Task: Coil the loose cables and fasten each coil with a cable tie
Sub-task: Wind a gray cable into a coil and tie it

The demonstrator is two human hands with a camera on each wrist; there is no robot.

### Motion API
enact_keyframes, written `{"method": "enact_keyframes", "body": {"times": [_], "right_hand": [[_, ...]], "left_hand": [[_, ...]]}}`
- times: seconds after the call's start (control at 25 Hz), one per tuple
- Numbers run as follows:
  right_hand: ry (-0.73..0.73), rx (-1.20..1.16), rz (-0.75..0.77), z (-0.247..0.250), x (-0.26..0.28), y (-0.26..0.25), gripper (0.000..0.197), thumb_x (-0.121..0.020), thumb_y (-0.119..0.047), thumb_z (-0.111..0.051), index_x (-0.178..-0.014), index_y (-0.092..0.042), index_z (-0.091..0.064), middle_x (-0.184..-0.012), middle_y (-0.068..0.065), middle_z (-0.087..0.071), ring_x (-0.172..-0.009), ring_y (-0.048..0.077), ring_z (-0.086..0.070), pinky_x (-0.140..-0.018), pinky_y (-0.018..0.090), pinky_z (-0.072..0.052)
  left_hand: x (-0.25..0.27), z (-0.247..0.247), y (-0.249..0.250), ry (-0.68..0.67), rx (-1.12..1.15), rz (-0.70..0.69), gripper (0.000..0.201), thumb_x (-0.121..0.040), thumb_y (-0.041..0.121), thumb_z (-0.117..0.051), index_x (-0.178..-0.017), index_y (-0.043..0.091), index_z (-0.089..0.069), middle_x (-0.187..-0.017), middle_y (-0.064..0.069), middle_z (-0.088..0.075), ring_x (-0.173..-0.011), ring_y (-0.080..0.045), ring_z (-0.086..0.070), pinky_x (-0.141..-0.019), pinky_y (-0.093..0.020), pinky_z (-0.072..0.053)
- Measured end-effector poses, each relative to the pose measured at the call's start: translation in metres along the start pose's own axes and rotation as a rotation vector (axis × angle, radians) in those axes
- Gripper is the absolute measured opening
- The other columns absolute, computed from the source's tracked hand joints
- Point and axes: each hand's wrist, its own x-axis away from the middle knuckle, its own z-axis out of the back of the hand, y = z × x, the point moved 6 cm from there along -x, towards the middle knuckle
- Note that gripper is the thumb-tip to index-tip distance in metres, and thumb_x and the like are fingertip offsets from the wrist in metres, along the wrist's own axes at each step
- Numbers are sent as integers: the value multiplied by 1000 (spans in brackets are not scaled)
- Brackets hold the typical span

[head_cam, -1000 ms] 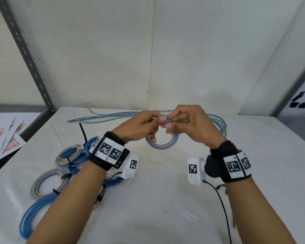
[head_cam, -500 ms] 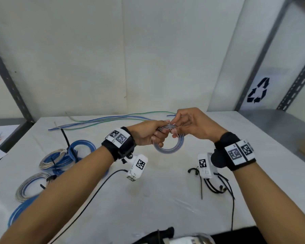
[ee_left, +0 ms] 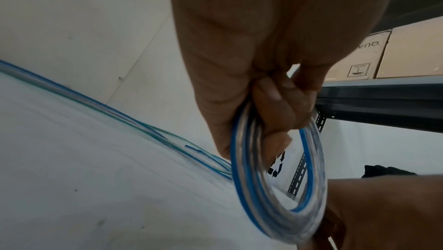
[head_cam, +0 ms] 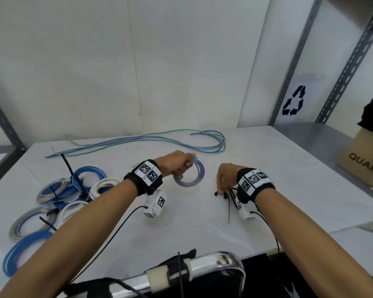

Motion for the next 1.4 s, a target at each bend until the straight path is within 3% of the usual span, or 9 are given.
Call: {"method": "enact_keyframes", "body": {"times": [0.2,0.4,0.52,0.64,0.84,1.0,1.08,1.24,1.4], "right_hand": [[41,10,44,10,-2,-4,22,-86,-4,-68,-73,-20,-73,-89,2,-75,-75,16,-65,-67,25,-54],[301,-271,120,47,-1,-23,13,-96,-7,-58,-86,-15,-61,-84,5,-75,-65,18,-71,-70,32,-58],[405,-737,259,61,2,-50,10,-99,-6,-59,-94,-12,-53,-78,12,-73,-56,21,-69,-56,28,-55],[323,-1053,480,67,6,-94,4,-98,0,-61,-99,-4,-60,-82,17,-71,-61,23,-69,-61,27,-58],[284,-1137,599,67,-7,-138,18,-98,4,-58,-115,4,-65,-98,20,-72,-70,19,-63,-70,23,-54],[361,-1269,543,71,-15,-150,12,-93,2,-68,-93,-3,-57,-94,29,-73,-63,25,-64,-60,26,-51],[317,-1289,572,70,-18,-159,7,-92,1,-70,-92,-1,-63,-90,25,-72,-63,23,-64,-66,30,-53],[176,-1399,669,66,-13,-171,21,-98,8,-53,-113,5,-67,-101,19,-70,-81,20,-69,-81,26,-56],[345,-1231,689,70,-1,-175,15,-98,-4,-63,-107,4,-71,-92,19,-75,-77,22,-72,-73,28,-58]], "left_hand": [[4,22,-8,75,114,-44,48,-110,33,-35,-64,19,-34,-50,8,-19,-44,-12,-16,-55,-30,-27],[4,46,-18,203,177,-60,49,-109,34,-38,-63,18,-36,-50,7,-22,-43,-13,-19,-51,-27,-30],[4,67,-22,297,230,-81,47,-109,32,-38,-64,18,-35,-50,7,-24,-42,-13,-20,-50,-27,-28],[4,90,-27,390,289,-113,46,-108,34,-40,-64,18,-37,-52,7,-24,-43,-13,-20,-51,-28,-28],[14,124,-24,552,307,-205,49,-108,37,-39,-64,17,-41,-48,10,-29,-42,-12,-26,-51,-27,-36],[19,132,-24,635,232,-258,47,-108,39,-39,-70,13,-48,-48,12,-35,-44,-10,-33,-54,-27,-40],[20,132,-25,665,197,-272,46,-108,38,-39,-73,10,-52,-48,13,-41,-45,-9,-37,-55,-28,-41],[23,138,-28,698,264,-269,46,-108,39,-39,-73,12,-53,-55,6,-42,-47,-11,-39,-54,-28,-42],[33,141,-23,703,309,-281,46,-108,39,-40,-71,13,-50,-53,5,-35,-48,-13,-33,-52,-27,-40]]}}
